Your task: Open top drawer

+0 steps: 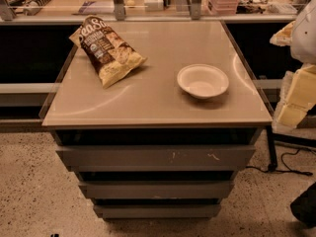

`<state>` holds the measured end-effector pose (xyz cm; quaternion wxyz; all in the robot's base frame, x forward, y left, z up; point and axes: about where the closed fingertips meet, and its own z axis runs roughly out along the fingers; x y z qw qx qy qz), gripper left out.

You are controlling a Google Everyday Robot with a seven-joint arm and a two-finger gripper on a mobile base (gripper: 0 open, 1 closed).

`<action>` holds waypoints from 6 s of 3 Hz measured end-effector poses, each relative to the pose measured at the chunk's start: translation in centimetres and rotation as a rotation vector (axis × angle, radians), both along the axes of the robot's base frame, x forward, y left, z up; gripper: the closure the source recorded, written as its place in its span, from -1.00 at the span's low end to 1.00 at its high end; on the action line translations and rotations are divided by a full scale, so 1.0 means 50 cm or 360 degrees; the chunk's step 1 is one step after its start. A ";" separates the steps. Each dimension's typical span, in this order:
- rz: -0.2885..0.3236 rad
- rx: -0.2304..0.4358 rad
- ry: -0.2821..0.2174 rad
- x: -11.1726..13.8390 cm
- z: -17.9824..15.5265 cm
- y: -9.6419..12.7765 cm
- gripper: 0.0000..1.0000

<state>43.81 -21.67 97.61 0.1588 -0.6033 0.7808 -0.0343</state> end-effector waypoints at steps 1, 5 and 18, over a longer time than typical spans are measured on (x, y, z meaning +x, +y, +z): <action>-0.0010 -0.0008 -0.0033 -0.003 0.005 0.004 -1.00; -0.0239 0.0619 -0.0143 -0.124 -0.331 0.053 -1.00; -0.0582 0.1357 -0.0589 0.005 -0.525 0.028 1.00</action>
Offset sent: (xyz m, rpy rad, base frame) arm -0.0223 0.0138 -0.0323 0.0907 -0.1767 -0.0836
